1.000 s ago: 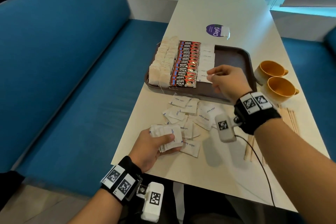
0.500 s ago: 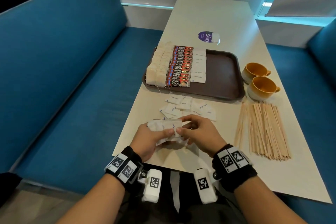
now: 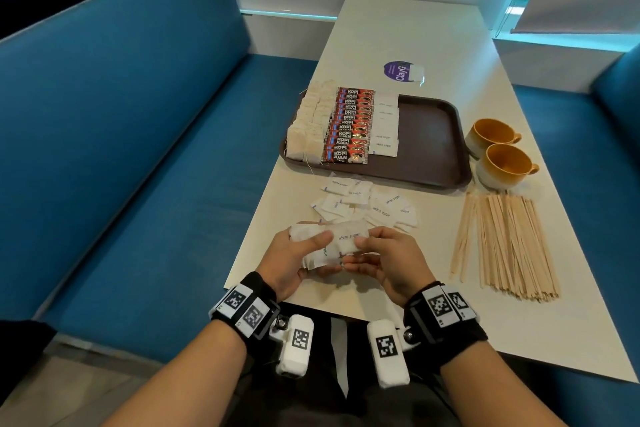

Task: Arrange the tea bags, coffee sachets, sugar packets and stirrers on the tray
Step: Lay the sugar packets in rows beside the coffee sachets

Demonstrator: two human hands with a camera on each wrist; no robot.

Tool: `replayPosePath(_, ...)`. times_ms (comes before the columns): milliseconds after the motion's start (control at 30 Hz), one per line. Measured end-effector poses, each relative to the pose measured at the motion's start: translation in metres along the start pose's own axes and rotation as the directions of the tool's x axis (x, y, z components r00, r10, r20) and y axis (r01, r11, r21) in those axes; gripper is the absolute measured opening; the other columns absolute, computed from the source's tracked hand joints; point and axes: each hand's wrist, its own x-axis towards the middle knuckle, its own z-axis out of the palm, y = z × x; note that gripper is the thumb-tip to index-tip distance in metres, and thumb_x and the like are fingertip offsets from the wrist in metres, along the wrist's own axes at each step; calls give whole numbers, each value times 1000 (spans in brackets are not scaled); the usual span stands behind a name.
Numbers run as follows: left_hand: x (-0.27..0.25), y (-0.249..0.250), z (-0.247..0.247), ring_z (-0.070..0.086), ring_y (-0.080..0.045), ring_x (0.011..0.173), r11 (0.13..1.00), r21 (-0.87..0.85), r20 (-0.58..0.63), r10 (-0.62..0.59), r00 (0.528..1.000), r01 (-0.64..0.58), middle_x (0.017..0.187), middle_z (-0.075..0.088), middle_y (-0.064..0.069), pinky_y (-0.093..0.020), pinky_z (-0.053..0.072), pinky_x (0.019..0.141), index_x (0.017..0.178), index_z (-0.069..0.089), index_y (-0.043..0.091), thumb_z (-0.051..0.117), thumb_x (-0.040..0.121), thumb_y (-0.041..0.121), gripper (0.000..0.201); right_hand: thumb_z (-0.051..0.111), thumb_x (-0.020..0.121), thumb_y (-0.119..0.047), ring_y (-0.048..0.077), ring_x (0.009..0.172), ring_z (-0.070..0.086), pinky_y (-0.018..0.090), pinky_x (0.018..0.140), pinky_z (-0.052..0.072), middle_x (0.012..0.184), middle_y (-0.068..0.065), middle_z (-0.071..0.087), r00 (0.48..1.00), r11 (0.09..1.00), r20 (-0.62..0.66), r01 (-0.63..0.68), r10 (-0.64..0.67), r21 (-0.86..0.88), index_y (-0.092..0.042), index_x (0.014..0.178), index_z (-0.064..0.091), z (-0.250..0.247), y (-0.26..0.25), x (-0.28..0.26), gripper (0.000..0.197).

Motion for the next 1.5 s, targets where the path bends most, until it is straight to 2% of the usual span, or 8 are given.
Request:
replayPosePath(167, 5, -9, -5, 70, -36, 70, 990, 132, 2, 53, 999, -53, 99, 72, -30, -45, 61, 61, 122, 62, -1, 78, 80, -6, 45, 72, 87, 5, 34, 65, 68, 44, 64, 57, 84, 32, 71, 997, 967, -21, 61, -69, -248, 6, 103, 59, -1, 4, 2, 21)
replayPosePath(400, 3, -10, -4, 69, -34, 65, 993, 92, -26, 71, 997, -68, 100, 73, -29, -43, 62, 57, 123, 61, -2, 77, 84, -1, 42, 77, 74, 9, 50, 80, 69, 66, 74, 58, 91, 32, 65, 969, 888, 18, 233, -246, -396, -12, 79, 60, -7, 0, -3, 26)
replayPosePath(567, 0, -8, -2, 73, -43, 86, 996, -12, -27, 84, 996, -84, 108, 70, -33, -41, 64, 66, 123, 60, -1, 75, 88, 8, 39, 76, 80, 13, 28, 74, 74, 39, 71, 64, 101, 25, 72, 975, 917, 11, 211, -221, -339, -1, 94, 75, -15, -9, 0, 20)
replayPosePath(767, 3, -7, -11, 67, -54, 105, 985, -163, 89, 80, 993, -65, 112, 67, -37, -50, 63, 79, 129, 54, -5, 56, 76, -9, 52, 79, 74, 13, 23, 77, 72, 38, 83, 62, 90, 19, 76, 929, 852, -56, 309, -365, -423, -14, 91, 79, -36, -51, 33, 32)
replayPosePath(933, 9, -12, -14, 66, -51, 112, 989, -112, 101, 111, 989, -100, 118, 65, -38, -49, 62, 83, 133, 51, -8, 45, 94, -18, 41, 81, 76, 7, 23, 89, 75, 37, 86, 63, 97, 16, 76, 894, 830, -117, 344, -433, -439, -13, 94, 80, -53, -102, 77, 27)
replayPosePath(1100, 9, -13, -16, 65, -50, 114, 985, -129, 117, 130, 985, -115, 120, 64, -37, -48, 61, 84, 134, 52, -5, 50, 94, -17, 42, 80, 82, 1, 15, 83, 74, 22, 75, 61, 101, 5, 76, 901, 824, -118, 321, -418, -467, -13, 98, 79, -56, -135, 123, 21)
replayPosePath(1267, 7, -15, -16, 65, -52, 114, 981, -144, 111, 149, 983, -133, 121, 64, -37, -48, 61, 79, 134, 51, -3, 64, 82, -6, 54, 81, 81, 0, 23, 92, 75, 36, 88, 62, 99, 6, 77, 933, 799, -94, 242, -347, -550, -16, 94, 79, -54, -135, 170, 20)
replayPosePath(1500, 11, -16, -18, 64, -56, 112, 975, -157, 94, 172, 981, -156, 126, 63, -35, -47, 63, 77, 134, 52, 0, 67, 86, -1, 50, 88, 77, -9, 15, 73, 70, 29, 80, 62, 87, 4, 78, 946, 670, -128, 111, -296, -734, -18, 87, 81, -55, -132, 199, 16)
